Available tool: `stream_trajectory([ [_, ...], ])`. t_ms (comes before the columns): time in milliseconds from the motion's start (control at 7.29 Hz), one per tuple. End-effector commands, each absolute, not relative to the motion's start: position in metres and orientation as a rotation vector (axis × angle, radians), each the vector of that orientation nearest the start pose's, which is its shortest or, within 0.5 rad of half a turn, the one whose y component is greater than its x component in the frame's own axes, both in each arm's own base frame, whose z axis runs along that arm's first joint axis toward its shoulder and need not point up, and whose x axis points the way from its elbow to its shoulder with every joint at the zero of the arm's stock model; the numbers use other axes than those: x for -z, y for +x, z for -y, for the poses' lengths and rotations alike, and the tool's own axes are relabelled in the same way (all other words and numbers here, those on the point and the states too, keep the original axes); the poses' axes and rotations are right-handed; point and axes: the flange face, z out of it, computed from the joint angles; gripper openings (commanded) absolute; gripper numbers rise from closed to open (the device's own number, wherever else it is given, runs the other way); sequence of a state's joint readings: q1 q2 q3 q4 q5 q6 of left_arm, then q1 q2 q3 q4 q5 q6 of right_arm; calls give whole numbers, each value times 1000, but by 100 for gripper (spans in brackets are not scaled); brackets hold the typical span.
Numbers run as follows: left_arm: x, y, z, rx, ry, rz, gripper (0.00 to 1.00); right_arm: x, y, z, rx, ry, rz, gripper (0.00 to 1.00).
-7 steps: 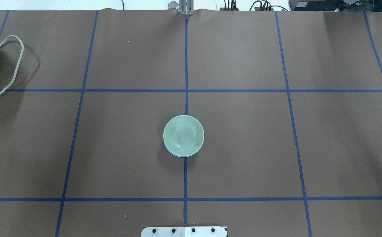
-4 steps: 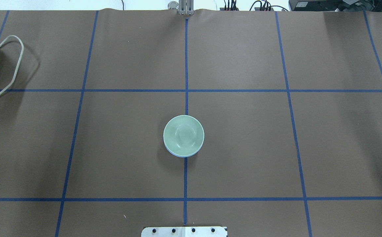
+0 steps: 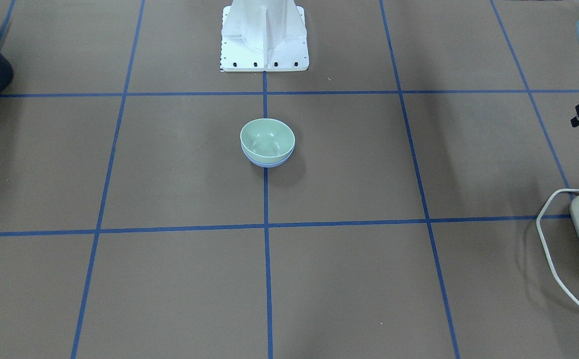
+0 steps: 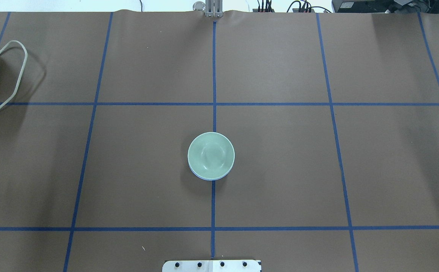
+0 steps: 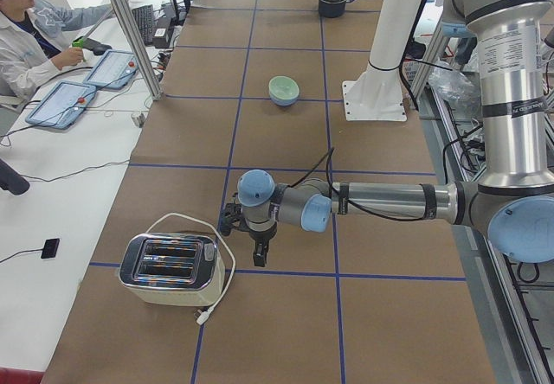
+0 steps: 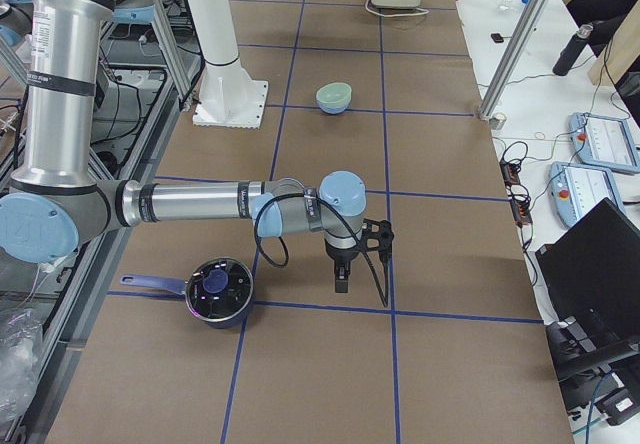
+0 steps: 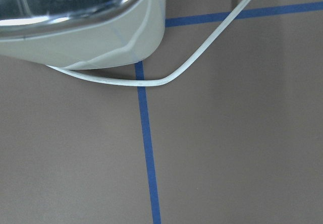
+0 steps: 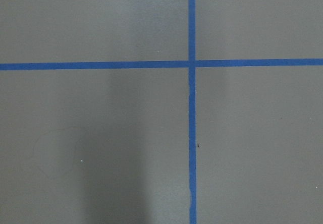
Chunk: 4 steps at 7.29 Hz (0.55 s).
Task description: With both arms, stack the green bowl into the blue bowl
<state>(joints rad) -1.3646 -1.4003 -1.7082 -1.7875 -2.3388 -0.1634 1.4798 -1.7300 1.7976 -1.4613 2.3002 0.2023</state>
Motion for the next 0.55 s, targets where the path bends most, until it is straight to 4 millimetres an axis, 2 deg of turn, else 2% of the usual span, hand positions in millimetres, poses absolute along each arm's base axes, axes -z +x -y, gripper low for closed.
stream_trajectory([
  [0, -648, 18, 433, -95, 35, -786, 98, -607, 27, 442, -29, 102, 747, 100],
  [137, -648, 15, 433, -89, 37, -788, 98, -612, 27, 443, -26, 107, 748, 100],
  [411, -648, 11, 434, -81, 42, -786, 98, -609, 27, 444, -22, 111, 754, 100],
])
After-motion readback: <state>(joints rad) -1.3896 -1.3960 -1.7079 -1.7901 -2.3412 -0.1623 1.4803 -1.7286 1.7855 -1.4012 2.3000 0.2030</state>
